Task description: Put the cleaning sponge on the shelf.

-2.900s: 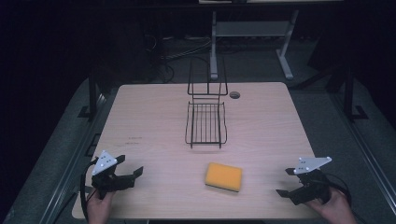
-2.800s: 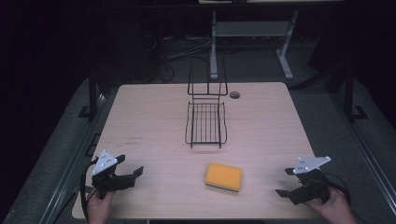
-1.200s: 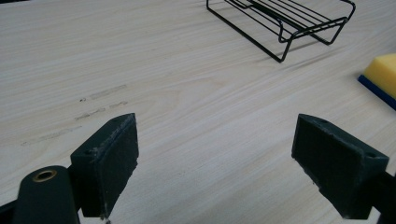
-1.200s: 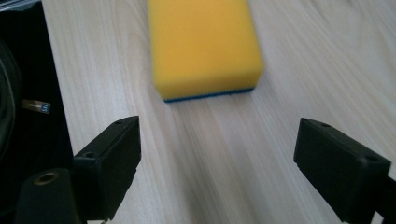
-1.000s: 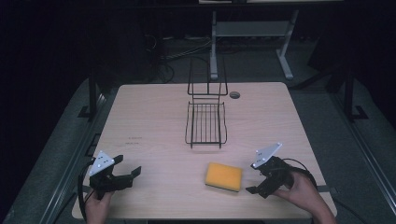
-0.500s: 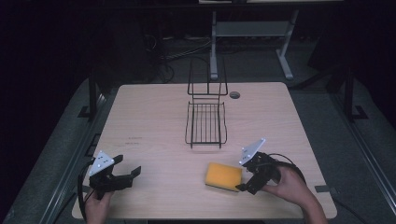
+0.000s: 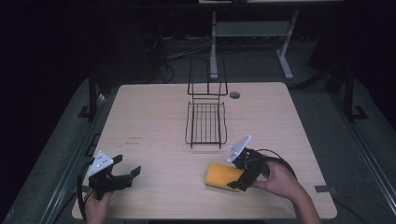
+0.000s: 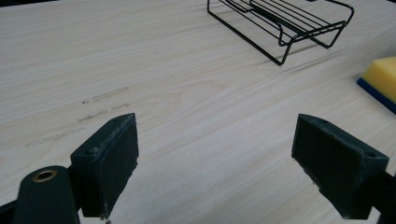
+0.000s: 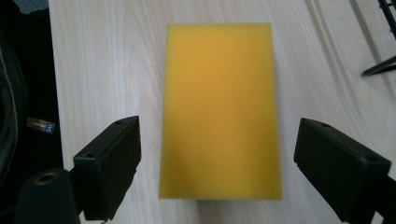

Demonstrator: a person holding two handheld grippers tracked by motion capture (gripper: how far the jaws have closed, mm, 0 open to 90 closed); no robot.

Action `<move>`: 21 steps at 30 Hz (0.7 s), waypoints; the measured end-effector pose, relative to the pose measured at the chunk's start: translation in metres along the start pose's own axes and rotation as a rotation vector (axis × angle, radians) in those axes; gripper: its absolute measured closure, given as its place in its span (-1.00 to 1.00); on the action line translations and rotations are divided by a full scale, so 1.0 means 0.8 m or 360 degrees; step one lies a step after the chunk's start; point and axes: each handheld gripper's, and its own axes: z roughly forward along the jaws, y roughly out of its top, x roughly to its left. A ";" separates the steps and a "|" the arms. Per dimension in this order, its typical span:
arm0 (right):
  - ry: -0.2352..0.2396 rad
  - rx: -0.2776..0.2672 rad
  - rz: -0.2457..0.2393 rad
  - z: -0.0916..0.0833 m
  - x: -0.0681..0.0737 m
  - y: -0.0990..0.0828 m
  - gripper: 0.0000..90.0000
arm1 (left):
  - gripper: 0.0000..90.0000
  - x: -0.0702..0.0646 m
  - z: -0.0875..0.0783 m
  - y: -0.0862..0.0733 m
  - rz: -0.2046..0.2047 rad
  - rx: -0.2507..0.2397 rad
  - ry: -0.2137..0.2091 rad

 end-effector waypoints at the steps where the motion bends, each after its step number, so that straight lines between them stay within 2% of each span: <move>1: 0.0000 0.0007 -0.0007 0.001 0.000 0.002 -0.68 | -0.69 0.000 0.000 0.000 -0.0002 0.0001 0.0000; 8: 0.0015 0.0049 -0.0037 0.012 0.000 0.017 -0.68 | -0.69 0.000 0.000 0.000 0.0000 -0.0001 -0.0001; 21: 0.0018 0.0128 -0.0037 0.034 -0.003 0.023 -0.68 | -0.69 -0.001 0.000 0.001 0.0002 -0.0005 -0.0006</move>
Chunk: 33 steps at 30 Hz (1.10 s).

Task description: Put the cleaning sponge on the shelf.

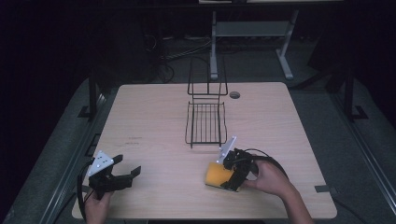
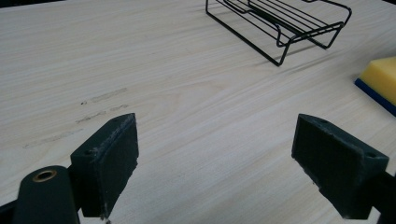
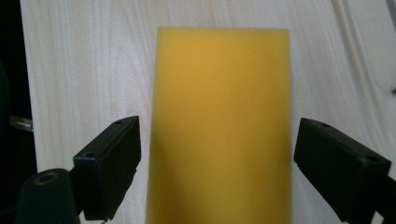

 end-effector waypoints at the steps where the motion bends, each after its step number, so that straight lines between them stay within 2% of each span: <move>1: 0.0000 0.0000 0.0000 0.000 0.000 0.000 -0.68 | -0.69 0.000 0.000 0.000 0.0000 0.0000 0.0001; 8: 0.0002 0.0007 0.0022 0.008 -0.003 -0.001 -0.68 | -0.69 0.001 -0.001 0.000 -0.0006 -0.0003 0.0000; 17: 0.0000 0.0037 0.0011 0.019 0.000 -0.001 -0.68 | -0.69 0.001 -0.001 0.000 -0.0009 -0.0002 -0.0001; 33: -0.0036 0.0068 0.0001 0.024 0.002 -0.002 -0.65 | -0.69 0.001 -0.001 0.000 -0.0010 -0.0008 -0.0006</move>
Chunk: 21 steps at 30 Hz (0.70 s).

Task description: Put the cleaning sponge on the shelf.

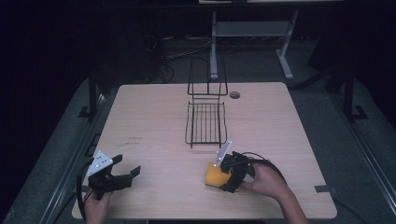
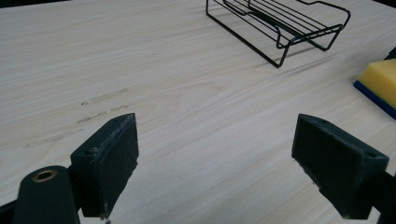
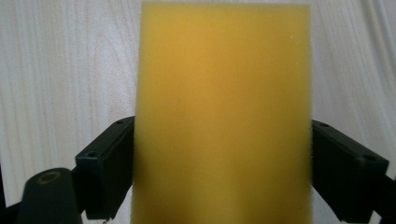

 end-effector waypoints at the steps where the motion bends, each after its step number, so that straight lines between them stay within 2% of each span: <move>1: -0.0001 0.0002 -0.0001 0.000 0.000 0.000 -0.63 | -0.69 0.000 0.000 0.000 -0.0002 -0.0002 -0.0001; 13: -0.0002 -0.0004 -0.0030 -0.001 0.001 0.002 -0.52 | -0.69 0.001 -0.002 0.000 -0.0011 -0.0008 0.0004; 21: 0.0027 -0.0054 -0.0022 -0.008 -0.007 0.005 -0.52 | -0.69 0.001 -0.002 0.000 -0.0015 -0.0012 0.0005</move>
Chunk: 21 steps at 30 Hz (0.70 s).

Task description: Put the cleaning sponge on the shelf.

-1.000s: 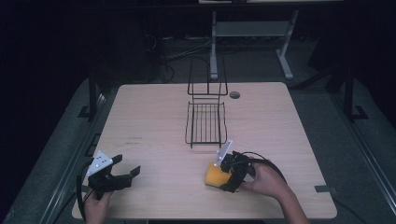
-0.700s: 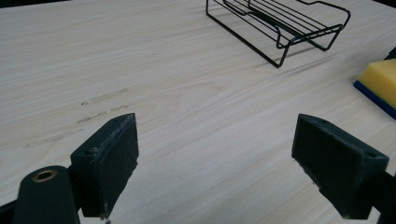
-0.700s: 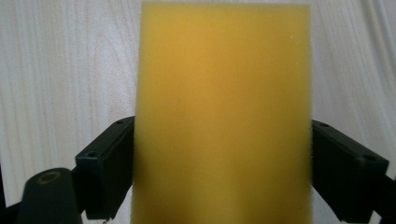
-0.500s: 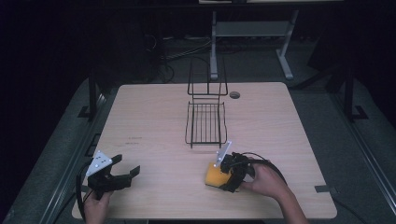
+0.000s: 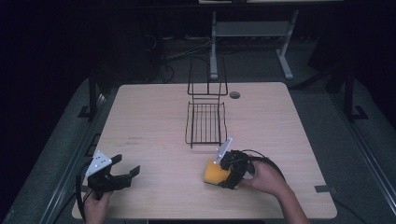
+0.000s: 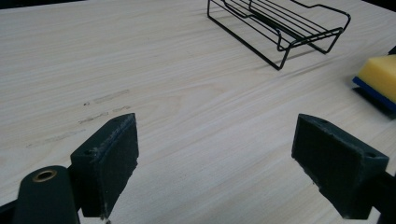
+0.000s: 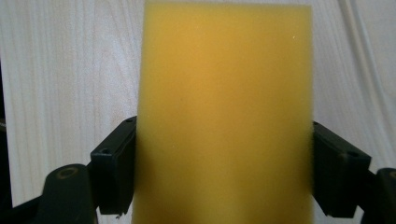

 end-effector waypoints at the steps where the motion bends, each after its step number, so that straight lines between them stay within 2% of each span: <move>1: 0.0004 -0.0004 -0.0002 -0.001 -0.001 0.000 -0.52 | -0.69 0.000 0.000 0.000 0.0002 -0.0003 0.0000; 21: -0.0018 -0.0094 -0.0042 -0.027 -0.023 0.025 -0.52 | -0.69 0.000 -0.001 0.001 0.0006 0.0005 0.0001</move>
